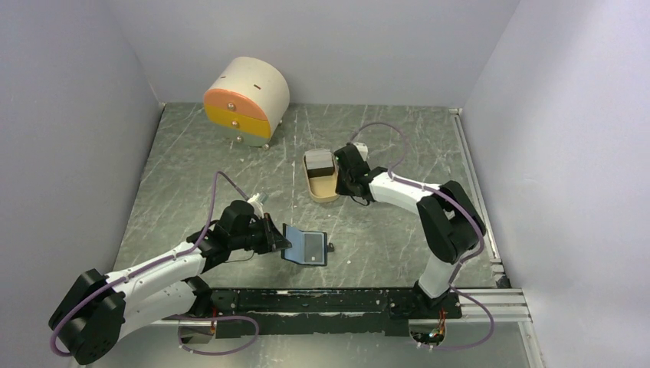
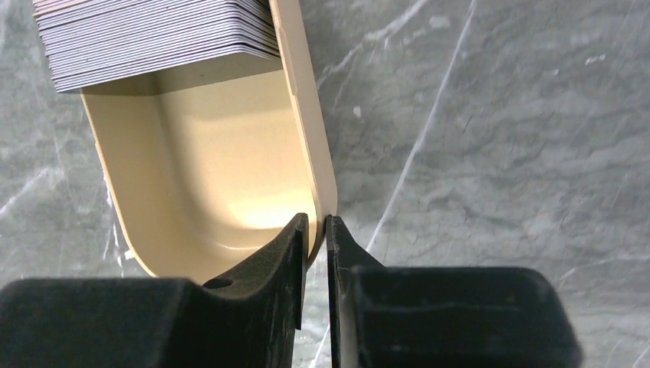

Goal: Put the credit cards into the card holder
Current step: Move the storage box to the center of the board.

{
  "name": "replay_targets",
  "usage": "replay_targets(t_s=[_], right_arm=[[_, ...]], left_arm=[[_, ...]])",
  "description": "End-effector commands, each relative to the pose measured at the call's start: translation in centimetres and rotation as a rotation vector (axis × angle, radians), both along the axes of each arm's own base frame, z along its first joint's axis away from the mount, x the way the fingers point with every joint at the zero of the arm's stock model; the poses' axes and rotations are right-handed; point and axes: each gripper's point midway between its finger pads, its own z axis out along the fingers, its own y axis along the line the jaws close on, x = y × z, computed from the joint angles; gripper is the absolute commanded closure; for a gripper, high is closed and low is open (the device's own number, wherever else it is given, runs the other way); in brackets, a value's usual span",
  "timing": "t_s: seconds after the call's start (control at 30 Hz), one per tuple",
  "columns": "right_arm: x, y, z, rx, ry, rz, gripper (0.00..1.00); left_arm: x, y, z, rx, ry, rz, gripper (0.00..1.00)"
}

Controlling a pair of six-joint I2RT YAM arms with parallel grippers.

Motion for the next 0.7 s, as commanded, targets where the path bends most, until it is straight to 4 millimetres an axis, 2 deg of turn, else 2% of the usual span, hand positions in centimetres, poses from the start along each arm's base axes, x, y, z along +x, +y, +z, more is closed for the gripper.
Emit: replay_targets(t_s=[0.0, 0.27, 0.47, 0.5, 0.67], right_arm=[[-4.2, -0.3, -2.1, 0.001, 0.101, -0.029, 0.83], [-7.7, 1.5, -1.7, 0.059, 0.112, -0.013, 0.81], [-8.2, 2.2, -0.8, 0.051, 0.108, -0.007, 0.73], [-8.2, 2.1, -0.8, 0.044, 0.109, -0.008, 0.70], [-8.1, 1.1, 0.0, -0.016, 0.088, 0.011, 0.43]], left_arm=[[0.1, -0.3, 0.5, -0.013, -0.024, -0.005, 0.91], [-0.1, -0.1, 0.3, -0.019, -0.022, -0.001, 0.91], [-0.2, -0.1, 0.3, -0.024, -0.019, -0.007, 0.91], [-0.2, -0.1, 0.3, -0.025, -0.021, -0.005, 0.91], [-0.3, 0.0, 0.2, -0.028, -0.024, -0.001, 0.91]])
